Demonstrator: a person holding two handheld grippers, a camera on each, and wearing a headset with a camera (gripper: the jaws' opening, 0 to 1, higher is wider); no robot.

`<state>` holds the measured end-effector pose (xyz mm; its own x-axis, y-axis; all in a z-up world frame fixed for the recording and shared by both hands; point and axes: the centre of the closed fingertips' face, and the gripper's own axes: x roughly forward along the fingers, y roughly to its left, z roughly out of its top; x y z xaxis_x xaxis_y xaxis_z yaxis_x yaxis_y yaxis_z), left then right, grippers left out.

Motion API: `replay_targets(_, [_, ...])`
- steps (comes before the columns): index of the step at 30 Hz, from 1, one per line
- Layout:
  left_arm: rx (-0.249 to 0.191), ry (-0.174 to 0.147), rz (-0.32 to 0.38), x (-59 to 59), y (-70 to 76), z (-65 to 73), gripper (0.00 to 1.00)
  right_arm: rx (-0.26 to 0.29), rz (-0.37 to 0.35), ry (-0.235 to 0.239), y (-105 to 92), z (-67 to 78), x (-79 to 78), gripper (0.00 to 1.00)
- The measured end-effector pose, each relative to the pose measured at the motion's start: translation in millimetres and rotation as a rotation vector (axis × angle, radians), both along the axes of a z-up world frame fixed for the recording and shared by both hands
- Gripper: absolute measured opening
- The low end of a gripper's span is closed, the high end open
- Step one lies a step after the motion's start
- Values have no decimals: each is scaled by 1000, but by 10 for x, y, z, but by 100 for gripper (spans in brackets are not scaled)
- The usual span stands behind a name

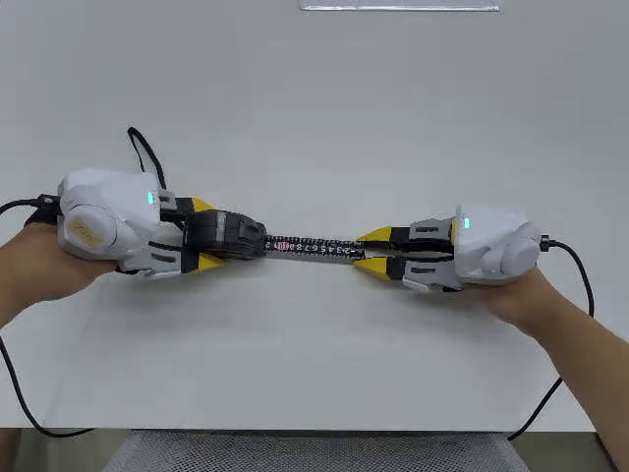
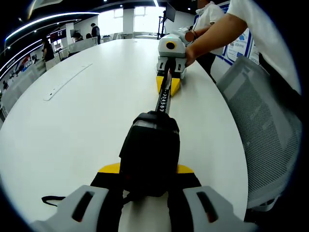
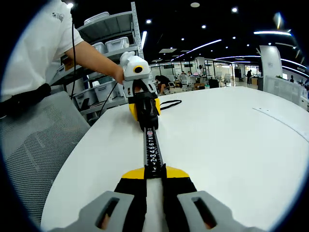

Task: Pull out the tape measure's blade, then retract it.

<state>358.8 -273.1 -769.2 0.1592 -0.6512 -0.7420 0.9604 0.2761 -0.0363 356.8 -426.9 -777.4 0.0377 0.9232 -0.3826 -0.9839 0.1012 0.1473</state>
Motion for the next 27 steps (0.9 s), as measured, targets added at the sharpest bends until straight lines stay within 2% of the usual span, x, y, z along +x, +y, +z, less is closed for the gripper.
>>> replay_targets(27, [-3,2,4,1,2,-9,31,2,-22,16,-186,79,-25,10])
